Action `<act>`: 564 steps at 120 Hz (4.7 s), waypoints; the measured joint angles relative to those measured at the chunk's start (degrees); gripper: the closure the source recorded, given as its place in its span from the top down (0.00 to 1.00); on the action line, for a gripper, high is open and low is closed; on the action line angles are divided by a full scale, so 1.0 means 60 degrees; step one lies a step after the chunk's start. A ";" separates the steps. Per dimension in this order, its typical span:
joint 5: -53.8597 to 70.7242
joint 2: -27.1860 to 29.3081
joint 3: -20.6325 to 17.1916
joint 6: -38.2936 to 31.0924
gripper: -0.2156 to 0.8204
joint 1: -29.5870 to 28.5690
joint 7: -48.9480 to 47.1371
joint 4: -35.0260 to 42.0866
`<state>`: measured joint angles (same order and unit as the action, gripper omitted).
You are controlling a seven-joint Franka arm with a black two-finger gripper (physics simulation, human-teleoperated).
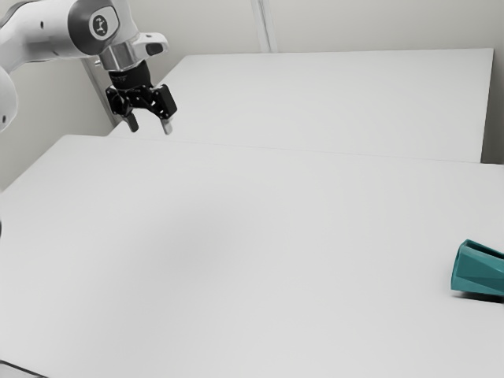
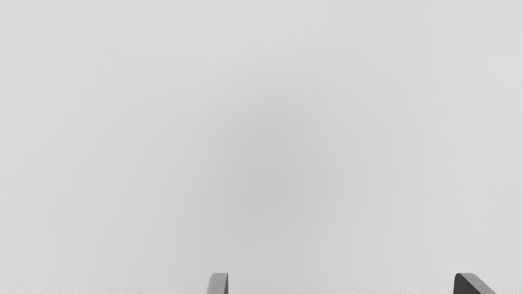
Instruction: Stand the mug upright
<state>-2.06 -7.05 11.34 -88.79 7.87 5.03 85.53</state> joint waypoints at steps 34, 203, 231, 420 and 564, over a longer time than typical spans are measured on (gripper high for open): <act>-0.0106 0.0013 -0.0143 0.0083 0.79 -0.0012 0.0011 0.0030; -0.6890 -0.3944 -0.4325 -0.8398 0.79 0.2542 -0.0529 0.1415; -0.7765 -0.4696 -0.4942 -0.9563 0.79 0.2683 -0.0195 0.0994; -0.8491 -0.2394 -0.5242 -0.9843 0.07 0.1969 0.1233 0.2869; 0.0566 -0.0187 -0.2061 -0.4519 0.07 -0.0866 0.0647 0.3696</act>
<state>1.34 -8.17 -1.03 -115.90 2.68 8.91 107.70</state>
